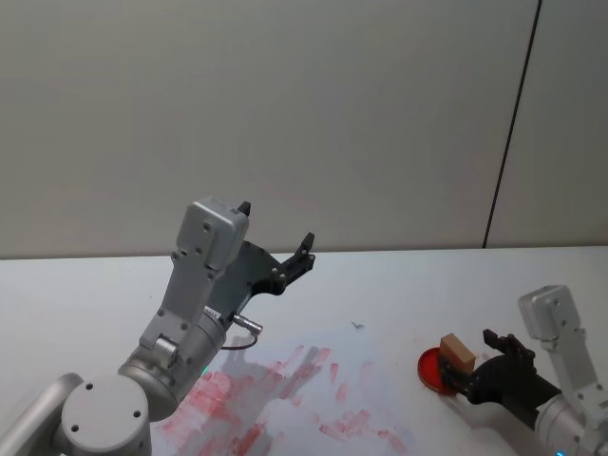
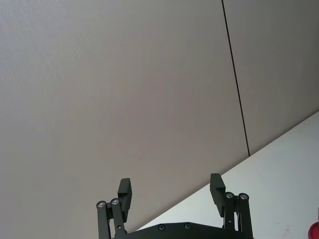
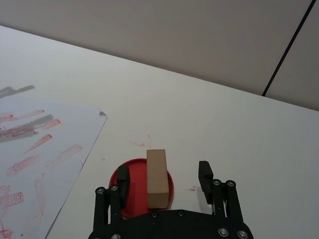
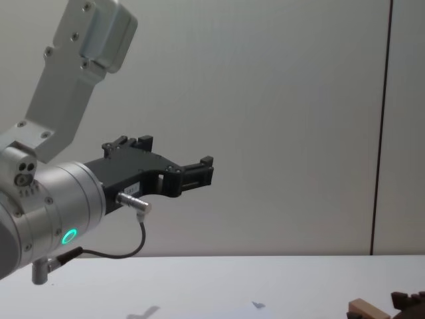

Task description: Use the one hand to pick up the stamp and affix it onto the A4 paper.

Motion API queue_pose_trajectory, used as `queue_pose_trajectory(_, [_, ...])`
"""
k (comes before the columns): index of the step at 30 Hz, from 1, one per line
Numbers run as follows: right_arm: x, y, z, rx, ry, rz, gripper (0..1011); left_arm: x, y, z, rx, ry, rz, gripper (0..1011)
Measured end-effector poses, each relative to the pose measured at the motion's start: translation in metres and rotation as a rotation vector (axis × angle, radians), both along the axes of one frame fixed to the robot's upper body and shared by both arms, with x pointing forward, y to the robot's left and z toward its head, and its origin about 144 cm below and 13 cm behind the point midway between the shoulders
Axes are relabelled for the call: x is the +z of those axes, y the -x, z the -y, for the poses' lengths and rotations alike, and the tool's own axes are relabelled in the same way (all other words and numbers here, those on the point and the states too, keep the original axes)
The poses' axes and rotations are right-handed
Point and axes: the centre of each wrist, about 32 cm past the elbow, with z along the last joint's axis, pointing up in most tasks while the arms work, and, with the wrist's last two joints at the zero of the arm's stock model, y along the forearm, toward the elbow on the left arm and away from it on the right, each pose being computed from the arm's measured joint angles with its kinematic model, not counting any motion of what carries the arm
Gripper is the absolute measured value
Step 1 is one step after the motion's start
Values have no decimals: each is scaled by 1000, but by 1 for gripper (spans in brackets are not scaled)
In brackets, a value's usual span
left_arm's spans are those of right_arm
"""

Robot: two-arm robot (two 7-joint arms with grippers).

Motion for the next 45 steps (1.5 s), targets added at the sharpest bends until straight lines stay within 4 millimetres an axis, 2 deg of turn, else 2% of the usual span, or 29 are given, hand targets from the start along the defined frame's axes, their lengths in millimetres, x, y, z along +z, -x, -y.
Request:
queue_pose_trajectory(5, [-2, -3, -2, 4, 3, -1, 731, 0, 0, 0, 0, 0, 0, 1001])
queue_pose_trajectory(7, [-2, -3, -2, 4, 3, -2, 706, 0, 0, 0, 0, 0, 0, 1001])
queue_pose_trajectory(8, [-2, -4, -3, 5, 4, -2, 626, 0, 0, 0, 0, 0, 0, 1002])
queue_pose_trajectory(11, [-3, -4, -3, 6, 4, -2, 567, 0, 0, 0, 0, 0, 0, 1001])
queue_pose_trajectory(12, [-3, -5, -3, 7, 5, -2, 504, 0, 0, 0, 0, 0, 0, 1001])
queue_pose_trajectory(21, [-4, -6, -4, 8, 6, -3, 235, 0, 0, 0, 0, 0, 0, 1001])
queue_pose_trajectory(33, [0, -7, -5, 12, -16, 21, 220, 0, 0, 0, 0, 0, 0, 1001])
queue_pose_trajectory(45, [26, -12, -15, 75, -131, 124, 220, 0, 0, 0, 0, 0, 0, 1002])
